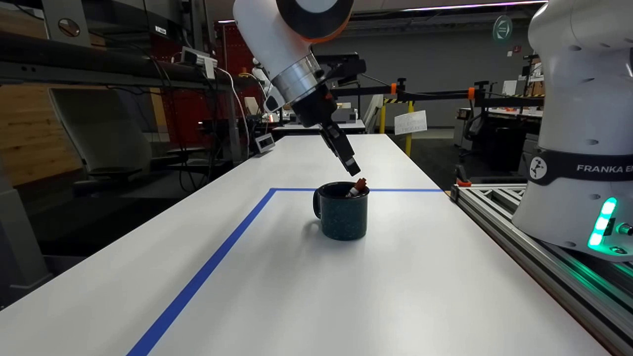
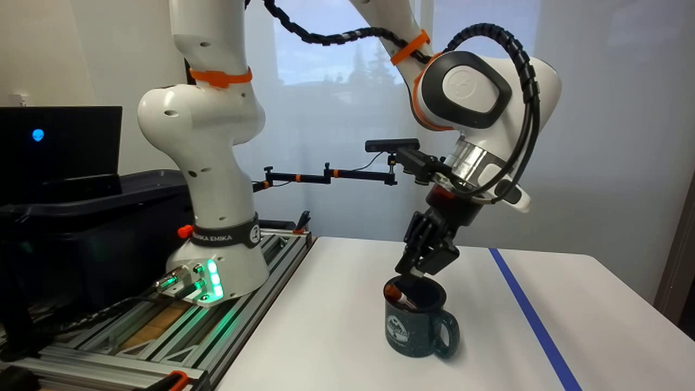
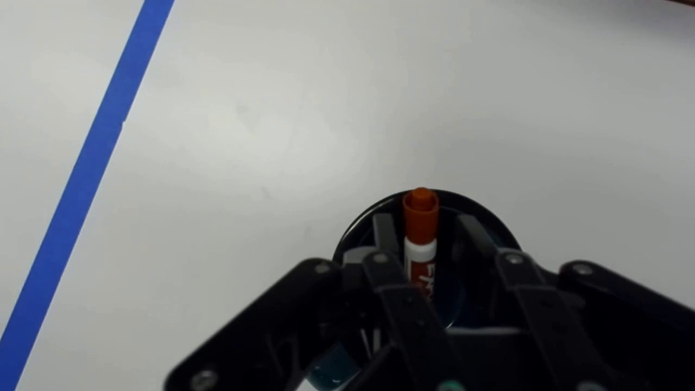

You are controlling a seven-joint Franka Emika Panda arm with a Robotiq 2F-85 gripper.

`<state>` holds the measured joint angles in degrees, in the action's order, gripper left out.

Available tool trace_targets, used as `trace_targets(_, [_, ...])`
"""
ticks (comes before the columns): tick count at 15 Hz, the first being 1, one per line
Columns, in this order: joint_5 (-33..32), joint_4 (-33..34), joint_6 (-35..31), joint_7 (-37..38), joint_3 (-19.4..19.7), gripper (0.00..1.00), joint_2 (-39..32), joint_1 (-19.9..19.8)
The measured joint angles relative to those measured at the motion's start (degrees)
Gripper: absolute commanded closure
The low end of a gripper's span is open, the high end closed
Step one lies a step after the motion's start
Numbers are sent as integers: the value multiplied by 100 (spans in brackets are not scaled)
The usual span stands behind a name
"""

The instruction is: Remove the marker from the cup

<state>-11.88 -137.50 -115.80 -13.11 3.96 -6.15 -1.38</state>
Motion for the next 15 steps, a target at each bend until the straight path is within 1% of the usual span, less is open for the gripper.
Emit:
trace_targets(1, [0, 26, 0, 0, -9, 57, -46, 0])
trace_targets(2, [0, 57, 0, 0, -20, 58, -96, 0])
trace_targets(3, [0, 91, 0, 0, -33, 57, -152, 0])
trace_targets(6, [0, 188, 0, 0, -75, 60, -314, 0])
trace_targets(9, [0, 283, 0, -3, -110, 57, -466, 0])
trace_targets(11, [0, 351, 0, -8, -132, 63, -571, 0])
trace_targets(15, [0, 474, 0, -27, -172, 57, -774, 0])
